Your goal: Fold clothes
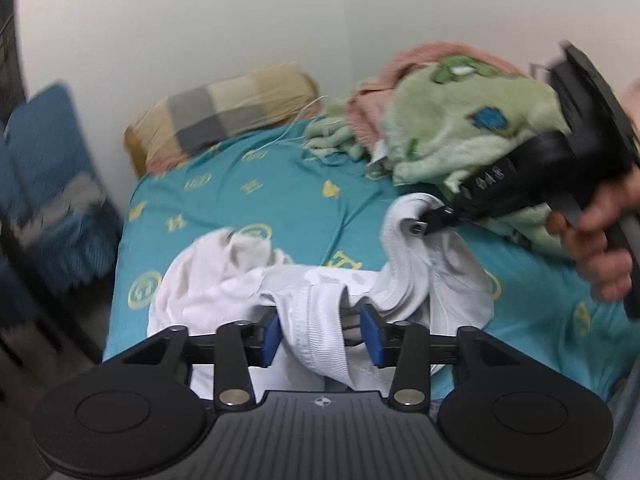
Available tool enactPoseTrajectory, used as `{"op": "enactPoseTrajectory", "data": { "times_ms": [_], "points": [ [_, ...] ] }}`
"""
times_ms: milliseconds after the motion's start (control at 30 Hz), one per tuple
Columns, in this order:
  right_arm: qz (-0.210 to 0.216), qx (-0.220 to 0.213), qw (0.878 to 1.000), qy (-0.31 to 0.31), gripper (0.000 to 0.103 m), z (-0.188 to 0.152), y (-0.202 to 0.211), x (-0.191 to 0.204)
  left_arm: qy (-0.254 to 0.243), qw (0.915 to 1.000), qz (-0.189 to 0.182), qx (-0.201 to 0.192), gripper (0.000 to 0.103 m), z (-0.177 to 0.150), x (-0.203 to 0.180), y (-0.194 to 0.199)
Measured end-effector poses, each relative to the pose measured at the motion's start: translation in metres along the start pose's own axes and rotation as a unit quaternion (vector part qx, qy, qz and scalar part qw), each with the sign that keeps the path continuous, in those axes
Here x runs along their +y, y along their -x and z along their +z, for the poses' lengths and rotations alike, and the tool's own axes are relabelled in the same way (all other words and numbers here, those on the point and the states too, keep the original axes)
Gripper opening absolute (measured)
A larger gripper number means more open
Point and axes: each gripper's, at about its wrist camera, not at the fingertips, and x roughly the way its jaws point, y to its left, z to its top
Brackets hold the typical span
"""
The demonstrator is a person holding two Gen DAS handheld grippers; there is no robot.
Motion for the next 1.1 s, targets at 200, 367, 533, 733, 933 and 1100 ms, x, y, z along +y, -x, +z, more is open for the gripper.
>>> {"op": "enactPoseTrajectory", "data": {
  "times_ms": [200, 367, 533, 733, 933, 1100],
  "points": [
    [0.018, -0.008, 0.999, -0.03, 0.008, 0.004, 0.001, -0.013, -0.091, 0.9954, 0.016, -0.027, 0.048, 0.004, -0.02, -0.005],
    [0.03, -0.038, 0.998, -0.03, 0.007, 0.007, 0.012, -0.013, -0.063, 0.9944, 0.02, -0.083, 0.058, 0.011, -0.01, 0.008],
    [0.047, -0.08, 0.996, -0.019, 0.006, 0.012, 0.028, -0.006, -0.04, 0.9918, 0.001, -0.121, 0.062, 0.015, -0.006, 0.021],
    [0.072, -0.108, 0.992, 0.001, 0.006, 0.016, 0.043, 0.008, -0.111, 0.9893, -0.013, -0.094, 0.056, 0.009, -0.04, -0.004],
    [0.07, -0.109, 0.992, 0.009, 0.006, 0.015, 0.044, 0.005, -0.103, 0.9939, 0.001, -0.04, 0.007, 0.005, -0.039, -0.036],
    [0.036, -0.09, 0.995, 0.001, 0.007, 0.012, 0.027, -0.008, -0.032, 0.9966, -0.023, -0.072, 0.003, 0.011, -0.019, -0.005]
  ]
}}
